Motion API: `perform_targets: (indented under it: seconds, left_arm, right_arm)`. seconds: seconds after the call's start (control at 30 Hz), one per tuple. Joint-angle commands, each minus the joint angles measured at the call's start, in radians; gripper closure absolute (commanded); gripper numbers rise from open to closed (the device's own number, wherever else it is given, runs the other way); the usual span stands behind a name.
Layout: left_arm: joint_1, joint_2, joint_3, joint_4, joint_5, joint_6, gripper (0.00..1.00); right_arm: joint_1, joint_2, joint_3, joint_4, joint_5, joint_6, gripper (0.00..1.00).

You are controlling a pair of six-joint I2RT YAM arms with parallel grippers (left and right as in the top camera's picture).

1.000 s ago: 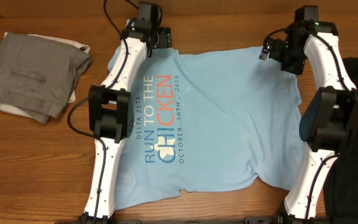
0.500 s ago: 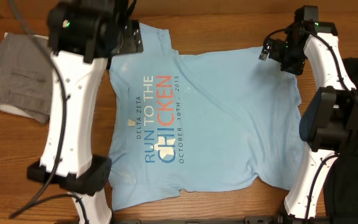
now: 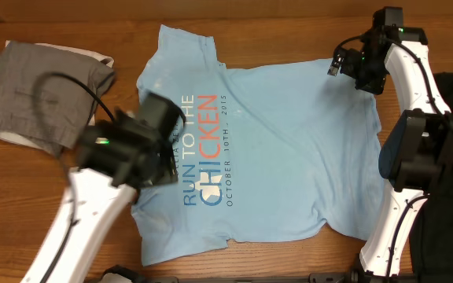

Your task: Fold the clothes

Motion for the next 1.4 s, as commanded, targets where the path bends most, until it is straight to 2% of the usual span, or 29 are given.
perform_targets:
  seconds: [0.0, 0.17, 0.2, 0.23, 0.27, 0.3, 0.43, 0.53, 0.6, 0.8, 1.1, 1.2, 1.37]
  left_arm:
    - [-0.027, 0.021, -0.211, 0.071, -0.011, -0.047, 0.17]
    - [-0.027, 0.030, -0.404, 0.241, -0.015, -0.022, 0.30]
    - [-0.027, 0.030, -0.425, 0.272, -0.014, -0.019, 0.34]
    - [-0.027, 0.031, -0.454, 0.323, -0.010, -0.011, 0.46]
    - [-0.027, 0.031, -0.471, 0.347, -0.010, 0.011, 0.53]
    - [-0.029, 0.032, -0.491, 0.380, -0.012, 0.046, 0.56]
    - [-0.033, 0.055, -0.571, 0.537, -0.017, 0.119, 0.50]
    - [-0.033, 0.085, -0.596, 0.593, -0.098, 0.123, 0.44]
    - [-0.033, 0.117, -0.596, 0.636, -0.169, 0.124, 0.45]
    - [-0.033, 0.209, -0.597, 0.752, -0.168, 0.211, 0.48]
    - [-0.033, 0.280, -0.597, 0.773, -0.191, 0.234, 0.48]
    - [-0.033, 0.280, -0.599, 0.778, -0.191, 0.233, 0.43]
    - [-0.033, 0.280, -0.599, 0.789, -0.190, 0.223, 0.43]
  right_arm:
    - [-0.002, -0.010, 0.021, 0.005, -0.009, -0.004, 0.00]
    - [-0.002, -0.010, 0.021, 0.005, -0.009, -0.004, 0.00]
    - [-0.002, -0.010, 0.021, 0.005, -0.009, -0.004, 0.00]
    - [-0.002, -0.010, 0.021, 0.005, -0.009, -0.004, 0.00]
    - [-0.002, -0.010, 0.021, 0.005, -0.009, -0.004, 0.00]
    - [-0.002, -0.010, 0.021, 0.005, -0.009, -0.004, 0.00]
    - [-0.002, -0.010, 0.021, 0.005, -0.009, -0.004, 0.00]
    - [-0.002, -0.010, 0.021, 0.005, -0.009, -0.004, 0.00]
    - [-0.002, -0.010, 0.021, 0.005, -0.009, -0.004, 0.00]
    - [-0.002, -0.010, 0.021, 0.005, -0.009, -0.004, 0.00]
    - [-0.002, -0.010, 0.021, 0.005, -0.009, -0.004, 0.00]
    - [-0.002, -0.010, 0.021, 0.005, -0.009, -0.004, 0.00]
    - [-0.002, -0.010, 0.021, 0.005, -0.009, -0.004, 0.00]
